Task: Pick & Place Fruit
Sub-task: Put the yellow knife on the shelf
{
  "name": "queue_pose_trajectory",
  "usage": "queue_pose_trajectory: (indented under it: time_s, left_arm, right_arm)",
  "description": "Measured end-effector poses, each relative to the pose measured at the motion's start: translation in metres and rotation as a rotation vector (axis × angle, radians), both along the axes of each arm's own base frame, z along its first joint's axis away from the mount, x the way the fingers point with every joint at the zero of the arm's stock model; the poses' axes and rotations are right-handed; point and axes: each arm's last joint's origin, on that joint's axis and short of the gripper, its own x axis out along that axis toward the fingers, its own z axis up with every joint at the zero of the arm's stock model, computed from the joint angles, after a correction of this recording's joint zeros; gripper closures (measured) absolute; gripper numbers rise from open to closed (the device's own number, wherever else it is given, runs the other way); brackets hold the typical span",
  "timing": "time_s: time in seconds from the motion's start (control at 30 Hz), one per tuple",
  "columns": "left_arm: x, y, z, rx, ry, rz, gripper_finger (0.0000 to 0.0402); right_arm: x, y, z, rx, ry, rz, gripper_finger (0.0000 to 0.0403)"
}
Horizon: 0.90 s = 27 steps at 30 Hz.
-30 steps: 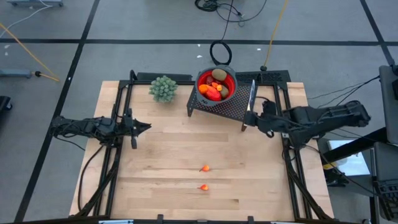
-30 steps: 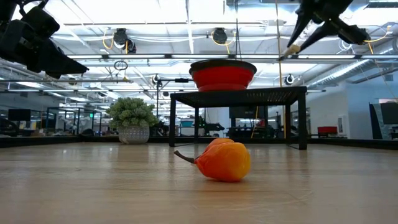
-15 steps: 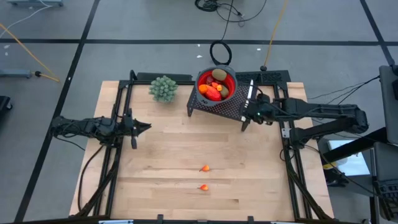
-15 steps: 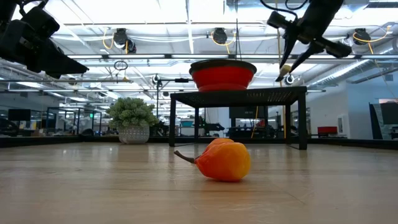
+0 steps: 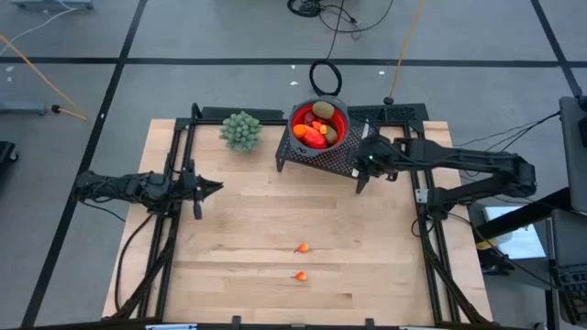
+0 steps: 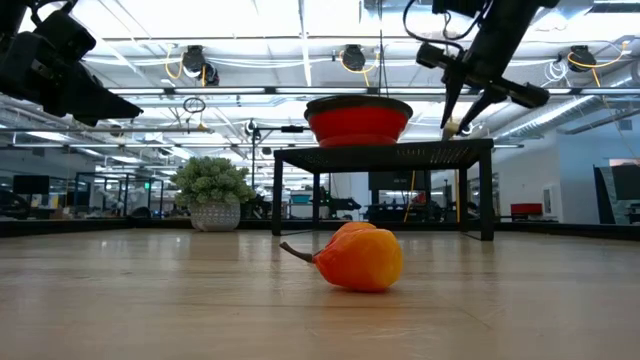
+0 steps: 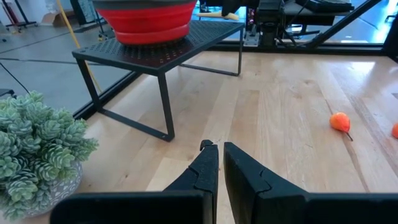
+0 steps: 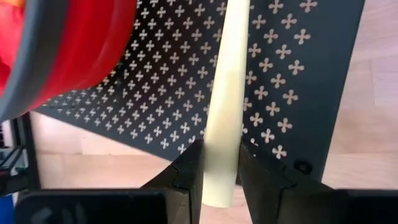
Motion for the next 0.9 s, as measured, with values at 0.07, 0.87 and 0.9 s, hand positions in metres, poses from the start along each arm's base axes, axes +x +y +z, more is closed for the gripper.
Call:
queue_pose_trajectory:
  time_s: [0.07, 0.87, 0.9]
  left_arm:
    - [0.0000, 0.0000, 0.0000, 0.000, 0.000, 0.000, 0.0376]
    - [0.0000, 0.0000, 0.0000, 0.001, 0.001, 0.000, 0.0376]
    - [0.0000, 0.0000, 0.0000, 0.001, 0.000, 0.000, 0.0376]
  right_arm:
    - [0.0010, -0.0024, -0.0020, 0.002, 0.010, -0.009, 0.0323]
    - [0.0004, -0.0059, -0.0025, 0.001, 0.014, -0.022, 0.0308]
    - [0.0004, -0.0059, -0.0025, 0.001, 0.014, -0.022, 0.0308]
